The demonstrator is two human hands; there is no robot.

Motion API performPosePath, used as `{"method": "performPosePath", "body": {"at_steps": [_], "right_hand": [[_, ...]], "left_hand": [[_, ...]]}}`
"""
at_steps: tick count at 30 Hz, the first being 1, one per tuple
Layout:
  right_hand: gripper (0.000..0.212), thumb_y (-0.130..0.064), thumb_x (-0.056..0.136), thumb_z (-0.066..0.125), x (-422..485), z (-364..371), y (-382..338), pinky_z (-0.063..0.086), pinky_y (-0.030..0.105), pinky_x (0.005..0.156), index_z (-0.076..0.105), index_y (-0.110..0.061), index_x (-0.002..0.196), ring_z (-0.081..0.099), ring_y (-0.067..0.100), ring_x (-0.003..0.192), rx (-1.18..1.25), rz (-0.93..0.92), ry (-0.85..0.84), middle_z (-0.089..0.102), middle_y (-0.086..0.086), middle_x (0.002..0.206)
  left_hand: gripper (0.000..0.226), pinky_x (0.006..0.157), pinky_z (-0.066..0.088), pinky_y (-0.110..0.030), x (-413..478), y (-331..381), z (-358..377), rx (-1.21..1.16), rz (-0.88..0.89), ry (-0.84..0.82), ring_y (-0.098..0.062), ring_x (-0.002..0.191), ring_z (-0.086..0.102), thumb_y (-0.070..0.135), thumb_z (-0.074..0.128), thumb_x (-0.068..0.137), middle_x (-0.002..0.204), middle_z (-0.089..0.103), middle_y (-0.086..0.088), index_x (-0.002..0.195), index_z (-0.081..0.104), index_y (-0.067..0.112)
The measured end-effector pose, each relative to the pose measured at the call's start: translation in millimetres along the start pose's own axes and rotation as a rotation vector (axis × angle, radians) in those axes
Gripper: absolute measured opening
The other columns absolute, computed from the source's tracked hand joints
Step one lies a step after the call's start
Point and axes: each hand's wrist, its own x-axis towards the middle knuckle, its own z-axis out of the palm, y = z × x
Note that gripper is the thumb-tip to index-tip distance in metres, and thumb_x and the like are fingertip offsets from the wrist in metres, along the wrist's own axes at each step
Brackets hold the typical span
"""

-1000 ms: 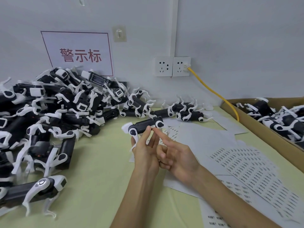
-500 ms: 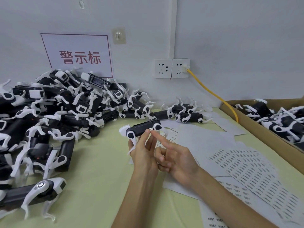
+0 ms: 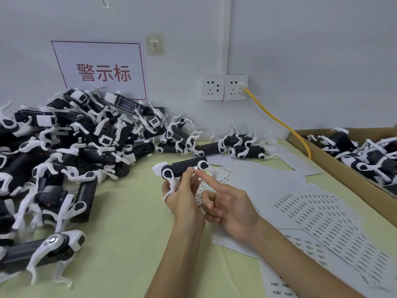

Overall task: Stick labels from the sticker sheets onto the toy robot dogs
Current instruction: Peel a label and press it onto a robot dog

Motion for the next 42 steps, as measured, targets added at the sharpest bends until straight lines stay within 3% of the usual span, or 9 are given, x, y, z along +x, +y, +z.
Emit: {"method": "performPosePath", "body": {"at_steps": [6, 10, 13, 15, 20, 26, 33, 37, 42], "right_hand": [[0.055, -0.041, 0.085, 0.062, 1, 0, -2, 0.025, 0.027, 0.054, 0.062, -0.034, 0.139, 0.025, 0.013, 0.052, -0.010, -0.003, 0.018, 0.047, 0.000, 0.070], [0.053, -0.042, 0.086, 0.059, 2, 0, -1, 0.024, 0.028, 0.054, 0.062, -0.034, 0.139, 0.025, 0.012, 0.052, -0.027, -0.011, 0.030, 0.047, -0.002, 0.071], [0.056, -0.044, 0.083, 0.062, 3, 0, -1, 0.026, 0.025, 0.052, 0.063, -0.035, 0.137, 0.026, 0.011, 0.051, -0.036, -0.025, 0.042, 0.047, -0.003, 0.072], [0.057, -0.046, 0.080, 0.065, 3, 0, -1, 0.026, 0.025, 0.052, 0.065, -0.035, 0.136, 0.025, 0.012, 0.052, -0.034, -0.039, 0.055, 0.047, -0.003, 0.073], [0.052, -0.041, 0.080, 0.062, 3, 0, -2, 0.018, 0.031, 0.056, 0.069, -0.031, 0.131, 0.019, 0.014, 0.055, -0.005, -0.059, 0.103, 0.045, -0.003, 0.074], [0.051, -0.036, 0.082, 0.059, 3, -2, -2, 0.024, 0.026, 0.050, 0.071, -0.025, 0.130, 0.020, 0.014, 0.054, 0.060, -0.066, 0.148, 0.045, -0.001, 0.073], [0.051, -0.037, 0.082, 0.059, 3, -5, -2, 0.027, 0.026, 0.050, 0.071, -0.024, 0.130, 0.023, 0.014, 0.054, 0.043, -0.059, 0.144, 0.044, 0.000, 0.072], [0.052, -0.037, 0.082, 0.059, 3, -4, -4, 0.026, 0.026, 0.050, 0.071, -0.019, 0.128, 0.022, 0.015, 0.054, 0.029, -0.065, 0.148, 0.044, 0.000, 0.070], [0.053, -0.038, 0.079, 0.059, 1, -2, -4, 0.023, 0.027, 0.051, 0.073, -0.014, 0.124, 0.023, 0.014, 0.053, 0.019, -0.059, 0.174, 0.045, 0.001, 0.068]], "left_hand": [[0.034, 0.072, 0.059, -0.027, 0, 0, 1, 0.056, 0.061, 0.034, -0.012, 0.072, 0.076, 0.011, 0.082, 0.086, 0.081, 0.078, 0.003, 0.110, 0.059, 0.016], [0.034, 0.087, 0.060, -0.042, 0, -1, 1, 0.092, 0.058, 0.042, -0.013, 0.074, 0.077, 0.013, 0.083, 0.085, 0.100, 0.079, -0.015, 0.109, 0.059, 0.016], [0.035, 0.090, 0.060, -0.043, -1, -1, 2, 0.109, 0.064, 0.053, -0.012, 0.074, 0.077, 0.015, 0.084, 0.083, 0.098, 0.080, -0.012, 0.108, 0.059, 0.018], [0.042, 0.088, 0.061, -0.041, -2, 0, 2, 0.106, 0.074, 0.038, -0.012, 0.075, 0.077, 0.015, 0.085, 0.083, 0.094, 0.080, -0.008, 0.117, 0.060, 0.014], [0.051, 0.063, 0.055, -0.015, 0, -3, 2, 0.105, 0.115, 0.016, -0.014, 0.072, 0.076, 0.011, 0.083, 0.085, 0.079, 0.077, -0.001, 0.128, 0.056, 0.003], [0.030, 0.064, 0.055, -0.016, 6, 1, 1, 0.061, 0.117, 0.083, -0.017, 0.075, 0.077, 0.008, 0.080, 0.086, 0.094, 0.077, -0.014, 0.101, 0.056, 0.018], [0.040, 0.068, 0.056, -0.016, 8, -4, 1, -0.009, 0.098, 0.060, -0.018, 0.081, 0.078, 0.007, 0.078, 0.089, 0.083, 0.077, 0.000, 0.121, 0.055, 0.008], [0.023, 0.070, 0.057, -0.016, 8, -5, 0, 0.006, 0.059, -0.014, -0.015, 0.079, 0.077, 0.010, 0.077, 0.091, 0.071, 0.075, 0.005, 0.104, 0.058, 0.006], [0.018, 0.079, 0.058, -0.023, 7, -4, -2, 0.028, 0.053, -0.027, -0.013, 0.077, 0.073, 0.005, 0.080, 0.088, 0.076, 0.073, 0.000, 0.099, 0.066, 0.005]]}}
